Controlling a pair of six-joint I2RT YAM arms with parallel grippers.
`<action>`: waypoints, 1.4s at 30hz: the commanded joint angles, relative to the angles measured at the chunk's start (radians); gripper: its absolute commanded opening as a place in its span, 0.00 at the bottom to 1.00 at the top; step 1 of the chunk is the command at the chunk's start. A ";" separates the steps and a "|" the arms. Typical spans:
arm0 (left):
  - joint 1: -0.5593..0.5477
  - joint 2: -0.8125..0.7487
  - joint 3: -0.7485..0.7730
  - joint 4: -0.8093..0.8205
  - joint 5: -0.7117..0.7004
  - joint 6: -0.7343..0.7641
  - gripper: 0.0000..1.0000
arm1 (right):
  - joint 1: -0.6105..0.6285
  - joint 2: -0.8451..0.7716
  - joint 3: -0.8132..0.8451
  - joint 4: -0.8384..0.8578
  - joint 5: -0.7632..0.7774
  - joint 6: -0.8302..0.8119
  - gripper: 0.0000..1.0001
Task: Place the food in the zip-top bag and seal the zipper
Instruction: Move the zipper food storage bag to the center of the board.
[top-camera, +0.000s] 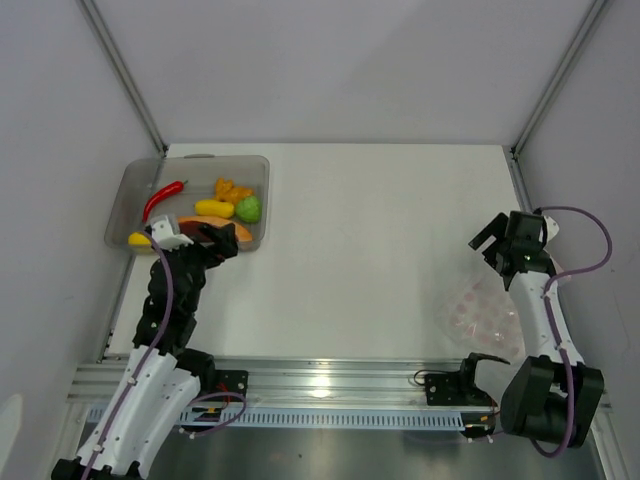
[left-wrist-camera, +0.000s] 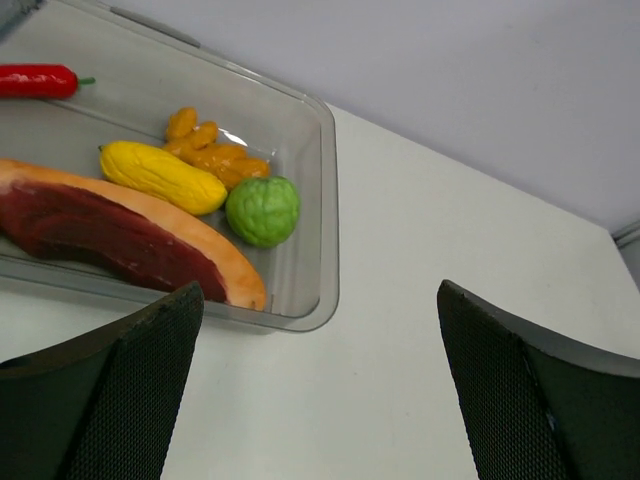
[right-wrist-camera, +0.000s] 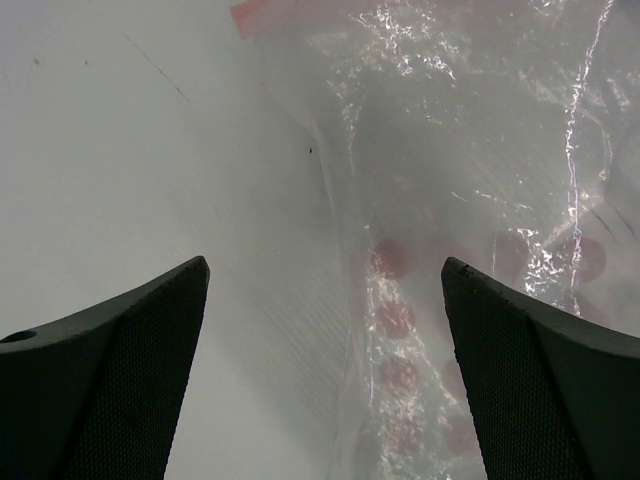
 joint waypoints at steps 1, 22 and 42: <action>-0.003 -0.033 0.049 -0.163 0.023 -0.131 1.00 | -0.024 -0.090 0.035 -0.064 -0.056 0.003 0.99; -0.003 -0.121 0.059 -0.220 0.238 -0.205 0.99 | -0.013 0.058 -0.246 0.019 -0.120 0.250 0.99; -0.003 -0.158 0.054 -0.219 0.345 -0.205 0.93 | 0.689 0.211 0.165 0.122 -0.335 -0.093 0.99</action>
